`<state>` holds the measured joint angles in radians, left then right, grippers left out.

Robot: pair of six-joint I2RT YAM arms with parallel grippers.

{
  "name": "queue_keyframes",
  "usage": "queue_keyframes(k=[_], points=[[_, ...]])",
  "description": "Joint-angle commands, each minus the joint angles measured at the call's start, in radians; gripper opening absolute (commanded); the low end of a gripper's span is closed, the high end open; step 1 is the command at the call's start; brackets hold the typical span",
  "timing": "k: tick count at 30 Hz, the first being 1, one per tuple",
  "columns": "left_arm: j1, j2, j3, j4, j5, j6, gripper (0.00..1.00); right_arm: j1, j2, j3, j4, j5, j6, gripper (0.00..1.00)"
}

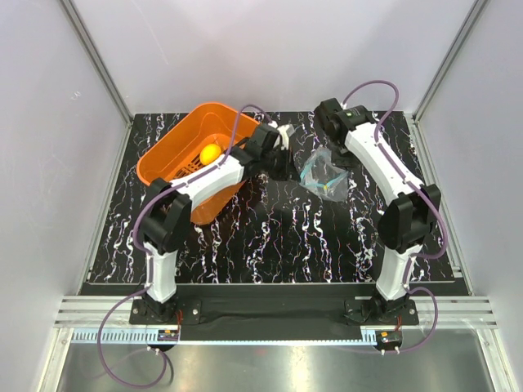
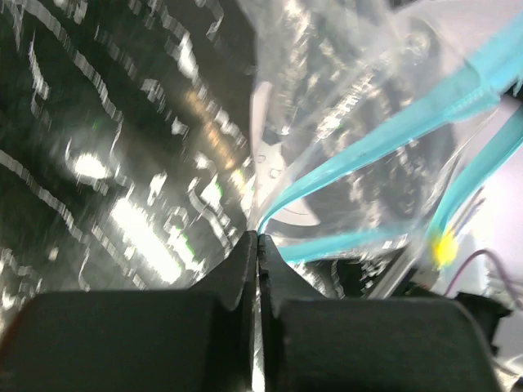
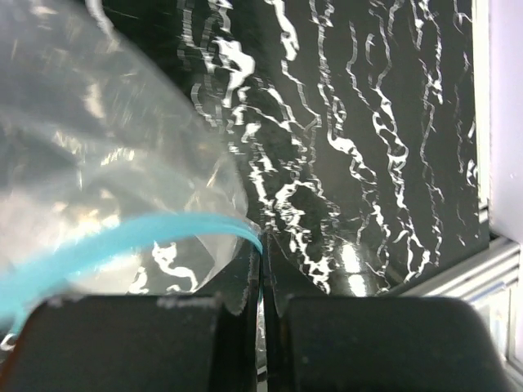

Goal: Place the food in the zip-top bag and seal the zipper
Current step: Open the zipper of the food storage bag, then pick up the fake fruit from the bin.

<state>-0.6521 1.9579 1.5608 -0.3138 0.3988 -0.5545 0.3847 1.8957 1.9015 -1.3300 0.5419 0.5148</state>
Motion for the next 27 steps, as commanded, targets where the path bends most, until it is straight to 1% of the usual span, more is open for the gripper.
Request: queue_keyframes(k=[1, 3, 4, 5, 6, 7, 9, 11, 13, 16, 17, 19, 20, 21, 22, 23, 25, 26, 27], points=[[0.016, 0.042, 0.152, 0.035, 0.055, -0.047, 0.06, 0.042, 0.023, 0.065, -0.152, 0.05, 0.033, 0.0], [0.017, 0.071, 0.195, 0.01, 0.067, -0.053, 0.2, 0.043, 0.049, 0.085, -0.169, 0.04, 0.05, 0.0], [0.02, 0.072, 0.214, 0.001, 0.061, -0.051, 0.39, 0.045, 0.055, 0.093, -0.175, 0.038, 0.051, 0.0], [0.031, 0.059, 0.211, -0.007, 0.036, -0.051, 0.48, 0.045, 0.062, 0.1, -0.181, 0.039, 0.053, 0.0], [0.038, 0.047, 0.2, -0.011, 0.034, -0.051, 0.54, 0.045, 0.066, 0.111, -0.187, 0.039, 0.056, 0.0], [0.046, 0.035, 0.19, -0.01, 0.029, -0.051, 0.66, 0.043, 0.065, 0.113, -0.187, 0.039, 0.057, 0.0], [0.078, -0.01, 0.15, -0.022, 0.014, -0.053, 0.75, 0.043, 0.062, 0.107, -0.184, 0.036, 0.06, 0.0], [0.12, -0.057, 0.122, -0.036, 0.024, -0.053, 0.81, 0.043, 0.068, 0.108, -0.186, 0.029, 0.067, 0.0], [0.147, -0.094, 0.11, -0.077, 0.028, -0.042, 0.82, 0.045, 0.08, 0.116, -0.199, 0.024, 0.073, 0.0], [0.203, -0.171, 0.1, -0.149, -0.017, 0.013, 0.83, 0.043, 0.094, 0.129, -0.202, 0.023, 0.073, 0.0], [0.236, -0.203, 0.105, -0.177, -0.059, 0.03, 0.86, 0.043, 0.098, 0.136, -0.205, 0.02, 0.071, 0.0], [0.273, -0.243, 0.127, -0.278, -0.124, 0.071, 0.97, 0.043, 0.114, 0.154, -0.216, 0.016, 0.073, 0.0], [0.311, -0.252, 0.136, -0.31, -0.197, 0.082, 0.99, 0.045, 0.118, 0.16, -0.219, 0.015, 0.076, 0.0], [0.331, -0.258, 0.152, -0.382, -0.239, 0.091, 0.99, 0.043, 0.124, 0.168, -0.224, 0.01, 0.074, 0.0], [0.35, -0.261, 0.16, -0.413, -0.277, 0.094, 0.99, 0.045, 0.126, 0.172, -0.222, 0.009, 0.074, 0.0], [0.391, -0.266, 0.157, -0.433, -0.334, 0.097, 0.99, 0.043, 0.129, 0.177, -0.224, 0.006, 0.074, 0.0], [0.431, -0.264, 0.133, -0.453, -0.363, 0.097, 0.99, 0.043, 0.135, 0.188, -0.225, 0.001, 0.071, 0.0], [0.471, -0.249, 0.13, -0.456, -0.357, 0.097, 0.99, 0.045, 0.14, 0.191, -0.225, -0.002, 0.07, 0.0], [0.486, -0.234, 0.134, -0.462, -0.356, 0.099, 0.99, 0.045, 0.143, 0.197, -0.227, -0.005, 0.067, 0.0]])
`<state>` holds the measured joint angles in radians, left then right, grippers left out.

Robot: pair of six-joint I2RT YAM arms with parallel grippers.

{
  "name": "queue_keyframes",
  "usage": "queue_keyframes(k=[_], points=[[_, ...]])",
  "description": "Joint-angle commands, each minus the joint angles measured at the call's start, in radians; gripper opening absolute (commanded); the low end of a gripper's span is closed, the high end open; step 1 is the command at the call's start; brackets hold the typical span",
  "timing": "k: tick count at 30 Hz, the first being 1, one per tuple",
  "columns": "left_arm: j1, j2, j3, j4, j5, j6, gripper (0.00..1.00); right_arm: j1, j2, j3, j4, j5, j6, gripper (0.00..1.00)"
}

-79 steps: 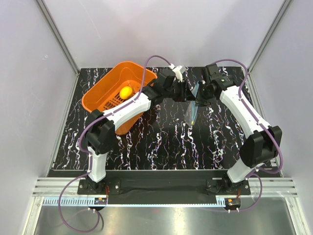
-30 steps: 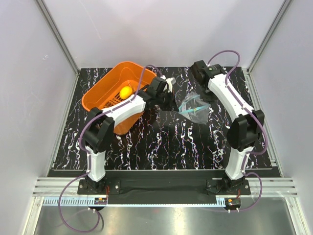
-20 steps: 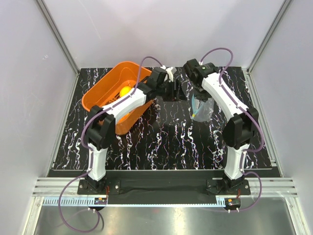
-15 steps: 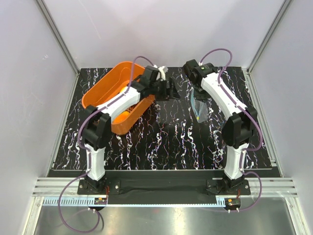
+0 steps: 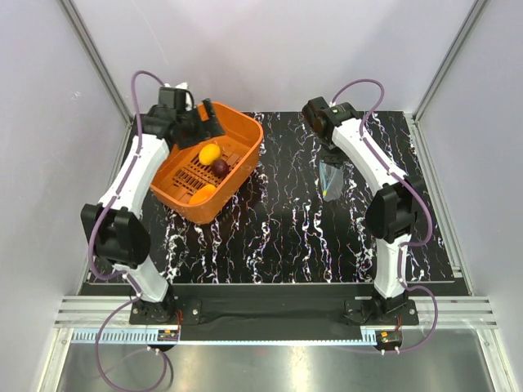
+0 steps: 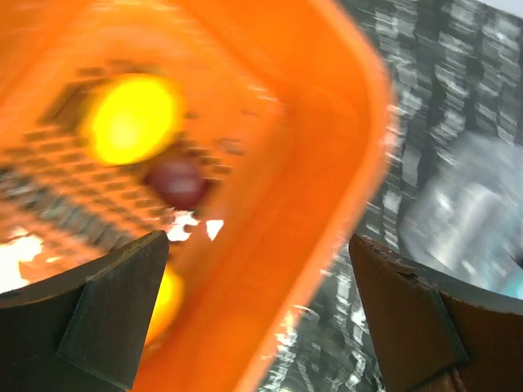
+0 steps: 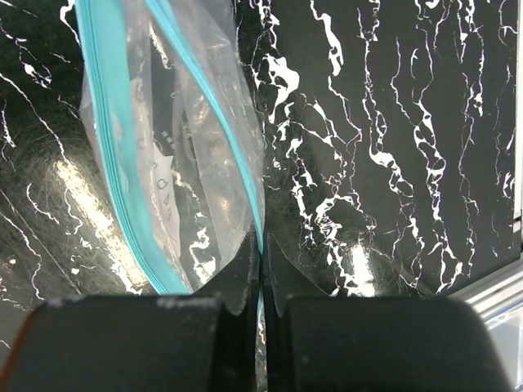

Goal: Place the food in the zip-top bag and seal the zipper
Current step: Pick up the fake fruit from the bin.

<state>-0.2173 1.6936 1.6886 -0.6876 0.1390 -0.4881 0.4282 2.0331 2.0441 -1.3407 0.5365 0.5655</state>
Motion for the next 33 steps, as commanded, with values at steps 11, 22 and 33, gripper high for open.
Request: queue_keyframes(k=[11, 22, 33], points=[[0.079, 0.365, 0.233, -0.095, -0.165, 0.224, 0.99, 0.001, 0.009, 0.077, -0.221, -0.01, -0.001, 0.0], [0.079, 0.607, 0.442, -0.197, -0.145, 0.252, 0.84, -0.002, -0.014, 0.07, -0.229, -0.012, 0.007, 0.0], [0.078, 0.295, 0.221, 0.039, -0.041, 0.227, 0.4, 0.0, -0.014, 0.073, -0.227, -0.018, 0.011, 0.0]])
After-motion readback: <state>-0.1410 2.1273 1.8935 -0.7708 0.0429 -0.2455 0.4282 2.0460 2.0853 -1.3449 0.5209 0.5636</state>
